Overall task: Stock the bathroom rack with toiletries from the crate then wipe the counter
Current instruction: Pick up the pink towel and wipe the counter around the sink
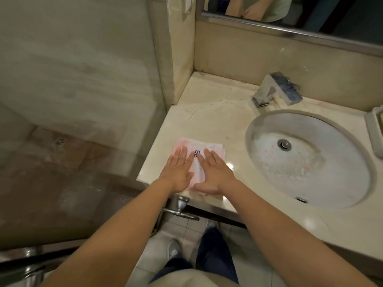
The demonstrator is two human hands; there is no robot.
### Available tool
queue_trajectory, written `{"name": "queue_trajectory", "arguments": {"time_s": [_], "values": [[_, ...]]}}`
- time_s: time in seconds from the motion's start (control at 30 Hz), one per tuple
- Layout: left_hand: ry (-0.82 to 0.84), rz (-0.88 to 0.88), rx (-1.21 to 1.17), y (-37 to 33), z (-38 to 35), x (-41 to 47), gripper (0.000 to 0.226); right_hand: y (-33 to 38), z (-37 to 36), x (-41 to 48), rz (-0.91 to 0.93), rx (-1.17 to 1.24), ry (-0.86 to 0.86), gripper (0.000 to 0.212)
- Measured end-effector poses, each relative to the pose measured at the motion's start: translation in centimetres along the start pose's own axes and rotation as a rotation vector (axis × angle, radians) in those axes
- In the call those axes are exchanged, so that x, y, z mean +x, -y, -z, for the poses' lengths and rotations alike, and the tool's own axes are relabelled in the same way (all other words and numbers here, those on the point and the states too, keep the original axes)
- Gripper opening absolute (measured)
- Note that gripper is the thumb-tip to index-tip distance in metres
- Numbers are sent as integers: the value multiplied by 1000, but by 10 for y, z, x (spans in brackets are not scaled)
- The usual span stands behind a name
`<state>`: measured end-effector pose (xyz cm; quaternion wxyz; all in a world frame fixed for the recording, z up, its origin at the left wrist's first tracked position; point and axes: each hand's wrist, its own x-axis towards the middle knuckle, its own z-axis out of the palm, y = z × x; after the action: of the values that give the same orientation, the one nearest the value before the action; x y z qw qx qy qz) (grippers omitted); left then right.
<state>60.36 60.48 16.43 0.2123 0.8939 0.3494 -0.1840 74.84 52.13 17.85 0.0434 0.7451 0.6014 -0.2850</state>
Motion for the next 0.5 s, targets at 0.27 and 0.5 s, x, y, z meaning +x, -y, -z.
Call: {"name": "queue_trajectory", "arguments": {"time_s": [0.27, 0.5], "values": [[13, -100, 131, -32, -25, -18, 68, -16, -21, -61, -71, -23, 4, 97], [32, -128, 98, -39, -18, -19, 67, -23, -16, -75, -95, -130, 7, 89]]}}
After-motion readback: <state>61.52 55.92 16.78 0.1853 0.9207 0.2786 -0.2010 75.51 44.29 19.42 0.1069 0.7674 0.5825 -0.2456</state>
